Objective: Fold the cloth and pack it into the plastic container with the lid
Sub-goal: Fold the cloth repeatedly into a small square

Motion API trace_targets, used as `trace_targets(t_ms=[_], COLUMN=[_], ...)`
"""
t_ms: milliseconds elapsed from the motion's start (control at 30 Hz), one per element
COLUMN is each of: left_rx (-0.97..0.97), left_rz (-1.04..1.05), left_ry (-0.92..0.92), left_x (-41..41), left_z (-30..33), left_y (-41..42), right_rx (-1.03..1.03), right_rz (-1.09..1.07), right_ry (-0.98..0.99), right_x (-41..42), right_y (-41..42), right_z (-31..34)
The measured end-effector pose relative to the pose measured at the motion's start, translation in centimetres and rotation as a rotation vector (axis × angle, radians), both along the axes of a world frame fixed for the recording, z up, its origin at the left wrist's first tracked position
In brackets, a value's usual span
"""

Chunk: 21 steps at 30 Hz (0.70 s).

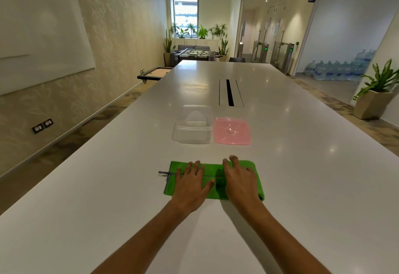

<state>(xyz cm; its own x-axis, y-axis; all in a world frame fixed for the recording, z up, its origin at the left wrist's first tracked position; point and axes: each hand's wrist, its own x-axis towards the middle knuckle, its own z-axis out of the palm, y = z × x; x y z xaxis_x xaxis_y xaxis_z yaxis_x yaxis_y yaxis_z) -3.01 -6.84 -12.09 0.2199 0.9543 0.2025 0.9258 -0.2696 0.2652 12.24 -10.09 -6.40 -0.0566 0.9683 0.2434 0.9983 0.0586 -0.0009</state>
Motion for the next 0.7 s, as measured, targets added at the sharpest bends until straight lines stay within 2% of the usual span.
trace_targets(t_ms=[100, 200, 267, 433, 700], left_rx=[0.006, 0.008, -0.003, -0.018, -0.035], left_rz=[0.002, 0.005, 0.005, 0.005, 0.030], left_ry=[-0.008, -0.008, -0.011, -0.020, -0.007], left_x=[0.0, -0.1, -0.1, -0.1, -0.1], left_z=[0.0, 0.1, 0.1, -0.2, -0.6], left_y=[-0.1, -0.1, 0.0, 0.1, 0.4], right_rx=[0.014, 0.167, 0.218, -0.024, -0.130], right_rz=[0.003, 0.014, 0.051, 0.133, 0.088], right_ry=[0.114, 0.333, 0.396, 0.119, 0.096], right_x=[0.0, 1.2, 2.6, 5.1, 5.0], right_y=[-0.1, 0.3, 1.0, 2.0, 2.3], right_z=[-0.3, 0.2, 0.5, -1.0, -3.3])
